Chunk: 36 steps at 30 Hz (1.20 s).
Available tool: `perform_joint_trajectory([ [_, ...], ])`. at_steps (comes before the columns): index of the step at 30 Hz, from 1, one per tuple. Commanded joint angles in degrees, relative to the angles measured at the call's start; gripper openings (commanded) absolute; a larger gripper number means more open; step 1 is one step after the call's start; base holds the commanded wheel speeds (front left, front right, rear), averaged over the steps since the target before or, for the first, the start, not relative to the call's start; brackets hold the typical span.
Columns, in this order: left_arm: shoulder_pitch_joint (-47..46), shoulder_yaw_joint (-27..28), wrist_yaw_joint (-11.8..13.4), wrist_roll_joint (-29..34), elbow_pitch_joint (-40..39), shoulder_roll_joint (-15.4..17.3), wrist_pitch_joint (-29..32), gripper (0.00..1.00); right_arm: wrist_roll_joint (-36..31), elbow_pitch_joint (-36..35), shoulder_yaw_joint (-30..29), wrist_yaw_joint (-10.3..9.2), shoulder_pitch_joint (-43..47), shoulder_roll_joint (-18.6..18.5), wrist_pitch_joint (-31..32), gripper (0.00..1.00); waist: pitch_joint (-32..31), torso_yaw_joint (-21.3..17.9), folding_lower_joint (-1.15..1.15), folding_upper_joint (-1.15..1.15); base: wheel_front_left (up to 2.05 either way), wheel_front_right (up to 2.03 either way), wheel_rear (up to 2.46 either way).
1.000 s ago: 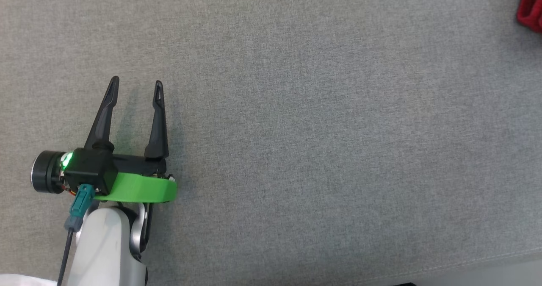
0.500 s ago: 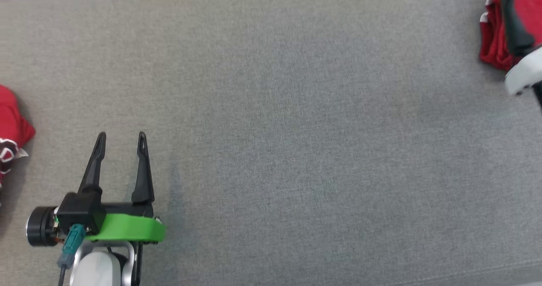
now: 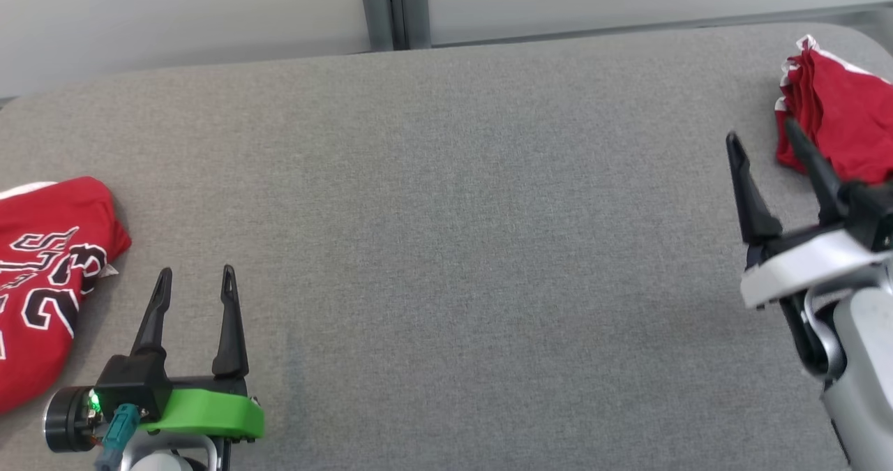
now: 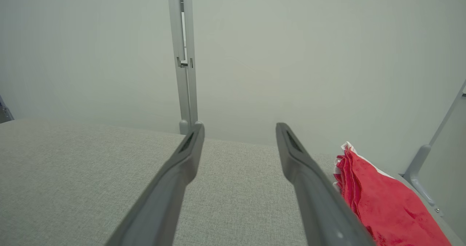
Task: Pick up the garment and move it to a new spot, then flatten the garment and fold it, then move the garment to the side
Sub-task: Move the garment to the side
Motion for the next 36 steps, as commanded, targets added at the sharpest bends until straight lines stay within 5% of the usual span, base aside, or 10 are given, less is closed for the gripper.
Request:
perform_joint_trajectory([
  [1, 1.16, 0.36, -0.29, -0.36, 0.37, 0.07, -0.02, 1.0, -0.71, -1.25, -0.83, -0.11, 2.36, 0.58, -0.14, 1.0, -1.86, 1.05, 0.01, 0.0, 0.0, 0.0, 0.0],
  [18, 4.54, 1.55, -0.68, -1.09, 1.87, 0.0, -0.02, 1.0, -1.18, -10.63, -6.37, -0.11, 22.17, 9.12, -0.14, 1.0, -7.86, 1.15, 0.01, 0.0, 0.0, 0.0, 0.0],
  [36, 4.71, 1.18, -1.54, -3.11, 4.67, 1.38, 0.04, 1.0, -3.62, -9.35, -7.34, -0.11, 24.11, 12.3, -0.14, 1.0, -9.62, 2.92, 0.01, 0.0, 0.0, 0.0, 0.0],
])
